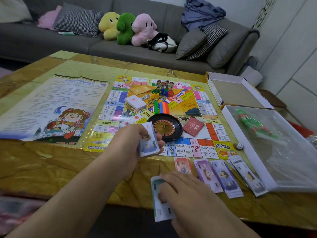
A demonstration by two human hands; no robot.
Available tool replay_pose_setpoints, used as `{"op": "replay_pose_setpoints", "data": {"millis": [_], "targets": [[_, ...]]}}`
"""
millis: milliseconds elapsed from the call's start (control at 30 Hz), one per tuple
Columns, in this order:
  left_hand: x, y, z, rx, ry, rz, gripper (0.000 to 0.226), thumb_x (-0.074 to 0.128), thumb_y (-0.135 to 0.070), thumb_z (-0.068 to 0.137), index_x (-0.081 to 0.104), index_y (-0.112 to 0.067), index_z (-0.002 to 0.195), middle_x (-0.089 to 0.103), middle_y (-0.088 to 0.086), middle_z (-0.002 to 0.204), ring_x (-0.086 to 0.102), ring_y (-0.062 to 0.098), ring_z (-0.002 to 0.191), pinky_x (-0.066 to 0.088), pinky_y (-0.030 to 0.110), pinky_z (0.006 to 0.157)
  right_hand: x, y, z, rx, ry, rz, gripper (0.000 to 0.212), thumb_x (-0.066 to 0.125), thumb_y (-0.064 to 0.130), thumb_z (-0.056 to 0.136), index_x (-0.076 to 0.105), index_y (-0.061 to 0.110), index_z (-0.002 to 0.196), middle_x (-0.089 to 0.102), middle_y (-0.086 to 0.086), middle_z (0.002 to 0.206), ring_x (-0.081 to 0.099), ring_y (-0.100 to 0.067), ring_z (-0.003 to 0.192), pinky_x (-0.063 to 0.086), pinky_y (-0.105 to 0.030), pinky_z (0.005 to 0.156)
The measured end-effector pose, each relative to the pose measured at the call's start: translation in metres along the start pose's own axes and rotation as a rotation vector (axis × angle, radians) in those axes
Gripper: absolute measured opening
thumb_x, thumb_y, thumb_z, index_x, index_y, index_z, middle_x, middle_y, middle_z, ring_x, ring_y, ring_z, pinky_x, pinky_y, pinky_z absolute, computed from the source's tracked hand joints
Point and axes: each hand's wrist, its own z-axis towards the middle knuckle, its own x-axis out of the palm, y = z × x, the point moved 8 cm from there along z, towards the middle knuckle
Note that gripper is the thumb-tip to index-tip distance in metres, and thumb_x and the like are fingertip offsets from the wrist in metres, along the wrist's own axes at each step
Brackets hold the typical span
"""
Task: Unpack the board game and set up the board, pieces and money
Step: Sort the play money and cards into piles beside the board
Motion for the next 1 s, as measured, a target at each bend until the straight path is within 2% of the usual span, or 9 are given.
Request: {"op": "replay_pose_setpoints", "data": {"millis": [67,200,267,400,533,633,767,933,1000], "targets": [[0.000,0.001,-0.002,0.004,0.025,-0.036,0.024,0.036,0.002,0.101,0.048,0.003,0.122,0.067,0.022,0.090,0.072,0.035,0.074,0.064,0.046,0.069,-0.001,0.001,-0.004,-0.033,-0.123,-0.008,0.064,0.091,0.054,0.052,0.071,0.033,0.109,0.074,0.011,0.121,0.069,-0.007,0.111,0.061,-0.026,0.088],[0.000,0.005,-0.001,-0.007,0.045,-0.094,0.031,0.041,-0.001,0.098,0.047,0.002,0.128,0.067,0.025,0.098,0.077,0.034,0.064,0.064,0.047,0.055,-0.026,-0.004,-0.015,-0.035,-0.353,0.087,0.021,0.070,0.036,0.084,0.072,0.030,0.104,0.075,0.013,0.109,0.069,-0.005,0.095,0.062,-0.025,0.071],[0.000,0.007,-0.001,-0.032,0.065,-0.100,0.032,0.042,-0.004,0.097,0.049,-0.002,0.128,0.067,0.023,0.100,0.078,0.035,0.072,0.065,0.049,0.060,-0.043,-0.018,-0.018,0.036,-0.494,0.108,0.020,0.056,0.030,0.096,0.073,0.027,0.107,0.074,0.010,0.110,0.069,-0.008,0.088,0.060,-0.026,0.065],[0.002,0.011,-0.003,-0.096,0.115,-0.082,0.017,0.042,-0.003,0.095,0.053,-0.005,0.108,0.067,0.027,0.110,0.073,0.043,0.106,0.058,0.062,0.091,-0.069,-0.056,-0.028,0.197,-0.716,0.081,0.019,0.053,0.020,0.102,0.068,0.018,0.115,0.067,0.003,0.111,0.066,-0.017,0.068,0.055,-0.031,0.050],[0.006,0.024,-0.003,-0.179,0.189,-0.058,0.050,0.041,-0.005,0.091,0.045,-0.003,0.141,0.061,0.037,0.130,0.068,0.049,0.115,0.055,0.066,0.094,-0.071,-0.064,-0.025,0.211,-0.757,0.033,0.026,0.066,0.008,0.097,0.069,0.011,0.122,0.066,-0.003,0.119,0.069,-0.020,0.089,0.062,-0.031,0.068],[0.017,0.031,-0.007,-0.232,0.301,-0.081,0.053,0.036,-0.011,0.091,0.050,0.001,0.141,0.063,0.037,0.130,0.063,0.053,0.122,0.048,0.061,0.107,-0.066,-0.057,-0.018,0.164,-0.765,0.008,0.040,0.077,-0.001,0.087,0.073,0.004,0.126,0.071,-0.008,0.122,0.070,-0.022,0.107,0.058,-0.027,0.086],[0.021,0.037,-0.003,-0.200,0.299,-0.137,0.053,0.037,-0.014,0.090,0.056,0.004,0.137,0.066,0.029,0.123,0.064,0.043,0.101,0.045,0.057,0.111,-0.057,-0.045,-0.009,0.106,-0.773,0.061,0.039,0.065,0.005,0.096,0.068,0.002,0.136,0.068,-0.010,0.131,0.067,-0.023,0.118,0.058,-0.031,0.097],[0.014,0.045,0.009,-0.166,0.153,-0.156,0.044,0.044,-0.015,0.083,0.061,0.004,0.119,0.059,0.020,0.088,0.058,0.031,0.065,0.053,0.040,0.067,-0.053,-0.032,-0.005,0.056,-0.674,0.221,0.055,0.060,0.024,0.097,0.057,0.013,0.150,0.060,0.001,0.147,0.058,-0.016,0.132,0.049,-0.033,0.108],[0.014,0.043,0.008,-0.166,0.137,-0.173,0.046,0.044,-0.016,0.080,0.061,0.003,0.118,0.055,0.017,0.083,0.053,0.028,0.060,0.046,0.034,0.062,-0.055,-0.032,-0.010,0.047,-0.647,0.324,0.060,0.063,0.030,0.095,0.051,0.022,0.154,0.049,0.013,0.156,0.047,-0.006,0.142,0.044,-0.029,0.113]]}}
